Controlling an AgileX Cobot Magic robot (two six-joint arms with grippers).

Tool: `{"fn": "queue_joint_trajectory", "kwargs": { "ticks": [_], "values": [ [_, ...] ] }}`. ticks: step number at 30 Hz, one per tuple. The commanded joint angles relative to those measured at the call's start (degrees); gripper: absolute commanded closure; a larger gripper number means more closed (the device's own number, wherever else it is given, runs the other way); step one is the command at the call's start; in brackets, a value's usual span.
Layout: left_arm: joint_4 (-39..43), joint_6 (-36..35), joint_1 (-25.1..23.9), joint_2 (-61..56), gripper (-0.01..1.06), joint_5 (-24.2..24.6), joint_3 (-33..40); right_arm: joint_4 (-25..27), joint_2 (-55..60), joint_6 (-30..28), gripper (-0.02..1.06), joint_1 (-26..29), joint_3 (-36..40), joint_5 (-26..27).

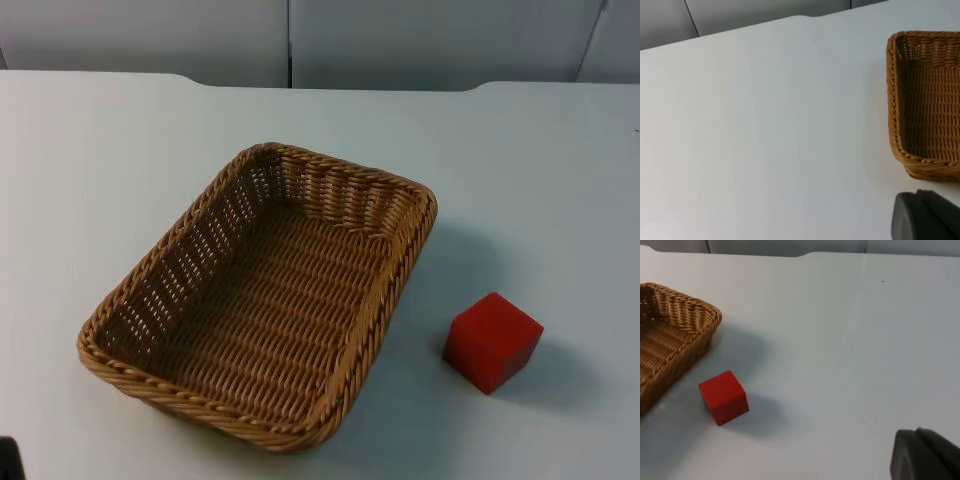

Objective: Pick up the basket with the left hand and place the cube into the basket with the right hand.

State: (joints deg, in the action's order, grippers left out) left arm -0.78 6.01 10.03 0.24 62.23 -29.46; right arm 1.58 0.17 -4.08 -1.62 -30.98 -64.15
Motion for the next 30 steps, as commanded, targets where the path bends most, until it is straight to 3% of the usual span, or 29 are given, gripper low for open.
{"fn": "queue_joint_trajectory", "kwargs": {
  "ticks": [1,5,8,9,10,11,19,23,30],
  "values": [
    [-0.2,-0.2,0.4,-0.2,1.05,-0.8,0.0,0.2,-0.2,-0.2,1.05,0.3,0.3,0.2],
    [-6.7,1.0,0.4,6.0,1.05,-3.7,-1.4,0.2,-0.2,-0.2,1.05,0.3,0.3,0.2],
    [-21.9,12.3,0.4,19.8,1.05,-9.3,-3.8,0.2,-0.2,-0.2,1.05,0.3,0.3,0.2],
    [-21.9,12.3,0.4,19.8,1.05,-9.3,-3.8,0.2,-0.2,-0.2,1.05,0.3,0.3,0.2],
    [-28.7,19.4,0.4,28.4,1.05,-9.3,-6.1,0.2,-0.2,-0.2,1.05,0.3,0.3,0.2],
    [-31.2,22.1,0.4,34.0,1.05,-9.2,-7.6,0.2,-0.2,-0.2,1.05,0.3,0.3,0.2],
    [-31.6,26.8,0.4,60.1,1.05,-10.2,-17.1,0.2,-0.2,-0.2,1.05,0.3,0.3,0.2],
    [-26.6,25.0,0.4,70.3,1.05,-17.0,-17.1,0.2,-0.2,-0.2,1.05,0.3,0.3,0.2],
    [-24.2,24.8,0.4,76.0,1.04,-22.2,-17.1,0.2,-0.2,-0.2,1.05,0.3,0.3,0.2]
  ]
}}
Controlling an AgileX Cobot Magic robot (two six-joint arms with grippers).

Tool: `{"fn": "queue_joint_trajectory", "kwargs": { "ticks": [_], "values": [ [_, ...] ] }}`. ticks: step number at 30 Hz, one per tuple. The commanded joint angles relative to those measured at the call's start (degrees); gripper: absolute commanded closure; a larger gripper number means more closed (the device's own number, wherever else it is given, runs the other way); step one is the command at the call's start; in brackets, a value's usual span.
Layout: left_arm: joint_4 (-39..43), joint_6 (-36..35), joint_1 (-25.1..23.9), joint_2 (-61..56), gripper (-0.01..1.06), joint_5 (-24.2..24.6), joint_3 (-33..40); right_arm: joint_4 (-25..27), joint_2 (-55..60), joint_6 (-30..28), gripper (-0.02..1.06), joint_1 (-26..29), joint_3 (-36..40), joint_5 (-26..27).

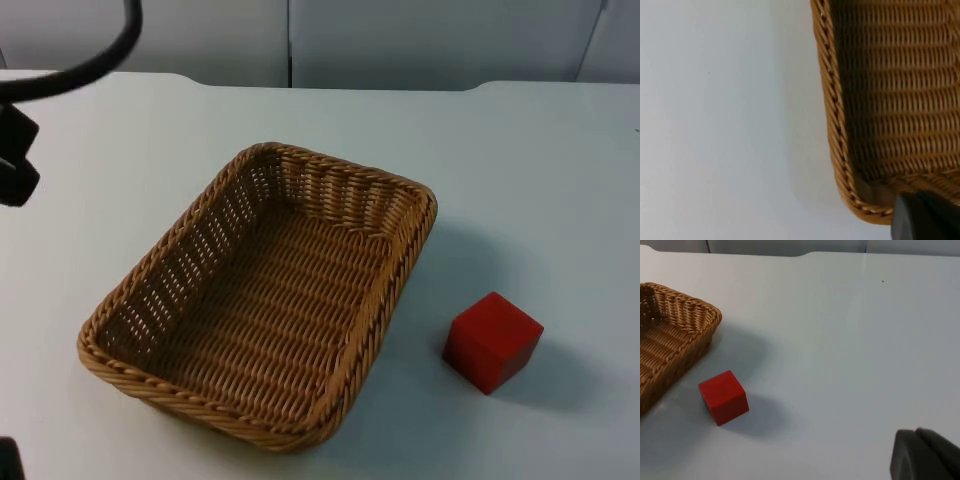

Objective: Pick up the basket with the left hand and place the cube into the basket with the right hand.

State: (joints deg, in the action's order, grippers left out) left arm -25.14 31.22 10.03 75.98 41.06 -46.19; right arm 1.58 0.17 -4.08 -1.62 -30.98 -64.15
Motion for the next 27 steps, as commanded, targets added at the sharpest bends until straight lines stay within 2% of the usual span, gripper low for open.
{"fn": "queue_joint_trajectory", "kwargs": {
  "ticks": [1,5,6,8,9,13,14,15,16,27],
  "values": [
    [0.2,-0.4,0.4,1.6,1.04,-1.1,-0.4,0.2,-0.2,-0.2,1.05,0.3,0.3,0.2],
    [0.2,-0.4,0.4,6.7,1.04,-0.8,-0.4,0.2,-0.2,-0.2,1.05,0.3,0.3,0.2],
    [0.2,-0.3,0.4,8.0,1.02,-0.7,-0.4,0.2,-0.2,-0.2,1.05,0.3,0.3,0.2],
    [0.1,-0.3,0.4,10.1,0.91,-0.8,-0.4,0.2,-0.2,-0.2,1.05,0.3,0.3,0.2],
    [0.1,-0.3,0.4,10.1,0.91,-0.8,-0.4,0.2,-0.2,-0.2,1.05,0.3,0.3,0.2],
    [-1.6,-1.4,0.4,13.0,0.57,-2.1,-0.4,0.2,-0.2,-0.2,1.05,0.3,0.3,0.2],
    [-1.6,-1.4,0.4,13.0,0.57,-2.1,-0.4,0.2,-0.2,-0.2,1.05,0.3,0.3,0.2],
    [-2.7,-3.3,0.4,14.2,0.48,-3.5,-0.4,0.2,-0.2,-0.2,1.05,0.3,0.3,0.2],
    [-3.4,-3.4,0.4,14.8,0.45,-4.3,-0.4,0.2,-0.2,-0.2,1.05,0.3,0.3,0.2],
    [-5.4,-3.7,0.4,23.3,0.45,-9.1,-0.4,0.2,-0.2,-0.2,1.05,0.3,0.3,0.2]
  ]
}}
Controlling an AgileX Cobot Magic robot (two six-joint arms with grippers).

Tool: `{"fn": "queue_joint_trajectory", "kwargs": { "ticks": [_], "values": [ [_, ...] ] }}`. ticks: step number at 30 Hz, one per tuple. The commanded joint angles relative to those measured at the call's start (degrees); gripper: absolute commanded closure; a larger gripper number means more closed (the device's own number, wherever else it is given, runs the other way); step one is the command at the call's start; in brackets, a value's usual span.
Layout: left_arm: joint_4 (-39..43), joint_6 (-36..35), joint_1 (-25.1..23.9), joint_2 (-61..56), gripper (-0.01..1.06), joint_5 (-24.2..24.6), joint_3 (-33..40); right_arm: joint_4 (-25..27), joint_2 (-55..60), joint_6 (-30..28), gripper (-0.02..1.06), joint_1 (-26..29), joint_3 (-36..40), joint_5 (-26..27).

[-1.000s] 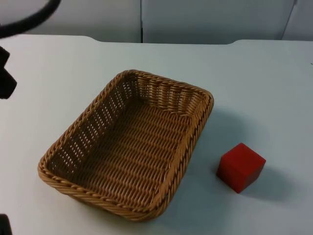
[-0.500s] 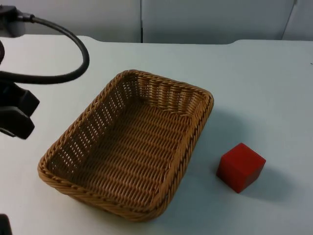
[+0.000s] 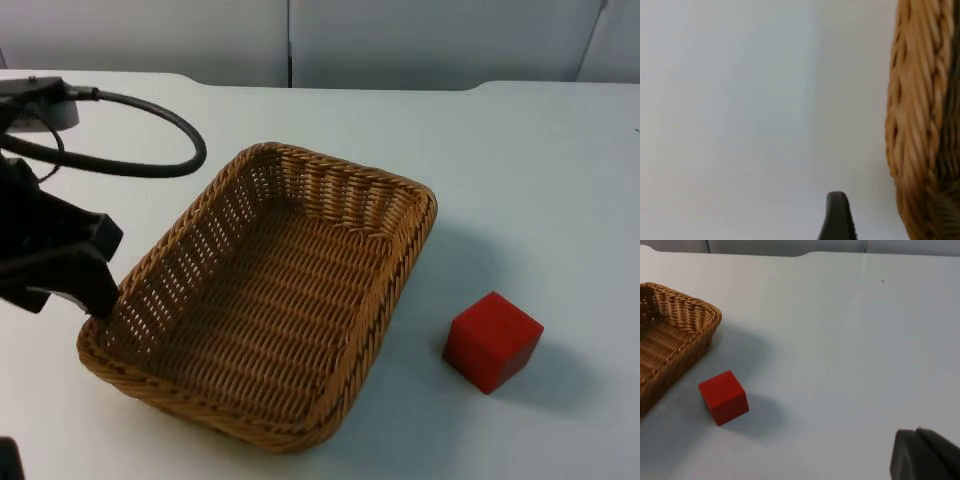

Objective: Pick up the basket with the left hand and place the cube into the basket with the right hand.

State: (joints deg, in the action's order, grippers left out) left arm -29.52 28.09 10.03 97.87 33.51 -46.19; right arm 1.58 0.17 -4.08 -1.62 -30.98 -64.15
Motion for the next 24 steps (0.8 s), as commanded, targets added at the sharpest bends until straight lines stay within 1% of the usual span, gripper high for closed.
{"fn": "queue_joint_trajectory", "kwargs": {
  "ticks": [1,6,13,14,15,16,17,19,20,24],
  "values": [
    [-1.0,-0.5,0.4,2.4,0.45,-2.4,-0.4,0.2,-0.2,-0.2,1.05,0.3,0.3,0.2],
    [-1.1,0.0,0.4,5.3,0.45,-4.6,-0.4,0.2,-0.2,-0.2,1.05,0.3,0.3,0.2],
    [-2.2,0.8,0.4,7.6,0.46,-4.9,-0.4,0.2,-0.2,-0.2,1.05,0.3,0.3,0.2],
    [-3.2,2.0,0.4,8.2,0.51,-4.7,-0.4,0.2,-0.2,-0.2,1.05,0.3,0.3,0.2],
    [-3.5,3.1,0.4,8.4,0.59,-4.7,-0.4,0.2,-0.2,-0.2,1.05,0.3,0.3,0.2],
    [-3.5,3.1,0.4,8.4,0.59,-4.7,-0.4,0.2,-0.2,-0.2,1.05,0.3,0.3,0.2],
    [-4.0,3.7,0.4,8.4,0.69,-4.7,-0.4,0.2,-0.2,-0.2,1.05,0.3,0.3,0.2],
    [-4.7,4.9,0.4,8.4,1.01,-4.7,-0.4,0.2,-0.2,-0.2,1.05,0.3,0.3,0.2],
    [-4.7,5.2,0.4,8.4,1.05,-4.7,-0.4,0.2,-0.2,-0.2,1.05,0.3,0.3,0.2],
    [-4.8,5.2,0.4,8.4,1.05,-3.8,-0.5,0.2,-0.2,-0.2,1.05,0.3,0.3,0.2]
  ]
}}
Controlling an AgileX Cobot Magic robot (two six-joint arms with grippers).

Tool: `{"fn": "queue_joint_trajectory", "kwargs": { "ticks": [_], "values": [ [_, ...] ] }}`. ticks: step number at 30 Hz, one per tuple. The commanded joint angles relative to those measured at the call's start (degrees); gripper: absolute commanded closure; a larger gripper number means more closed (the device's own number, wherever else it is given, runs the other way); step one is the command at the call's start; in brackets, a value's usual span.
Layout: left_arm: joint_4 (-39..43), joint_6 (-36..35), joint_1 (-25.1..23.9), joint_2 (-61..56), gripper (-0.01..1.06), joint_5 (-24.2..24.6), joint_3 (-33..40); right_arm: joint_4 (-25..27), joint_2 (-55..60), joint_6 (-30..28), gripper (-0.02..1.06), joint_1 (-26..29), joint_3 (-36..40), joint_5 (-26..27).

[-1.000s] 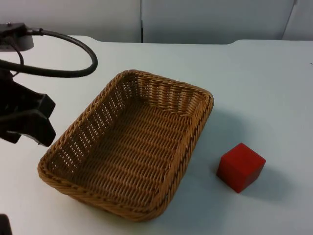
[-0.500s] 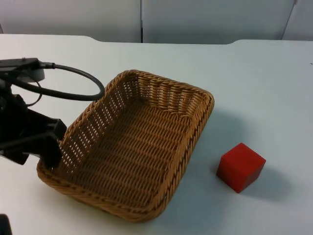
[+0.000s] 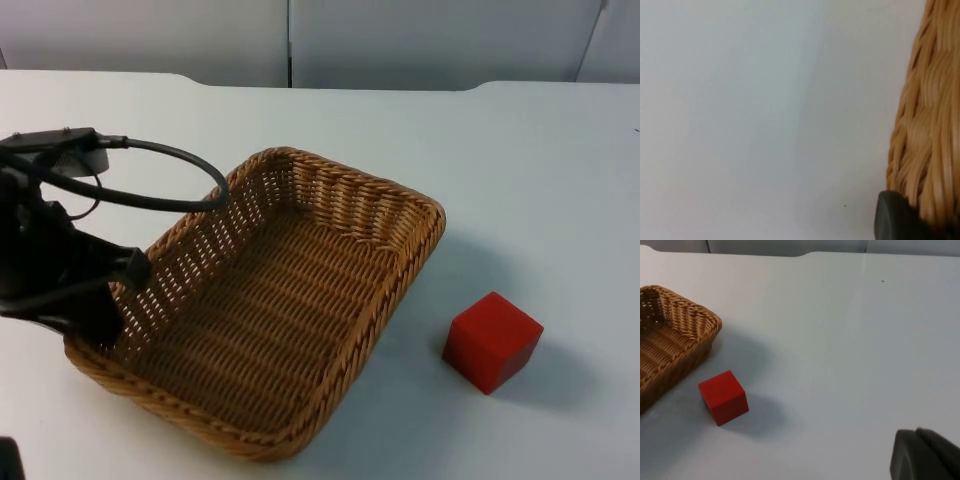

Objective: Pick up the basket with the left hand and place the cube into the basket with the right hand.

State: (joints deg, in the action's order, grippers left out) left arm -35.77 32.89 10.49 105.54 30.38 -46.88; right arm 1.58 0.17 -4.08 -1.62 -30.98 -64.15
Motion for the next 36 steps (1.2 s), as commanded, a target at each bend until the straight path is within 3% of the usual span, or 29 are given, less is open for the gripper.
{"fn": "queue_joint_trajectory", "kwargs": {
  "ticks": [1,6,17,27,36],
  "values": [
    [1.4,0.4,-0.1,0.7,1.05,1.1,-0.4,0.2,-0.2,-0.2,1.05,0.3,0.3,0.2],
    [-1.0,0.4,-0.1,-1.8,1.05,5.4,-3.6,0.2,-0.2,-0.2,1.05,0.3,0.3,0.2],
    [-3.0,-0.6,-0.1,-14.1,1.05,5.3,-5.2,0.2,-0.2,-0.2,1.05,0.3,0.3,0.2],
    [-5.1,-3.3,-7.9,-15.5,1.05,10.3,-5.2,0.2,-0.2,-0.2,1.05,0.3,0.3,0.2],
    [-6.6,-3.3,-8.0,-15.5,1.05,9.8,-5.2,0.2,-0.2,-0.2,1.05,0.3,0.3,0.2]
  ]
}}
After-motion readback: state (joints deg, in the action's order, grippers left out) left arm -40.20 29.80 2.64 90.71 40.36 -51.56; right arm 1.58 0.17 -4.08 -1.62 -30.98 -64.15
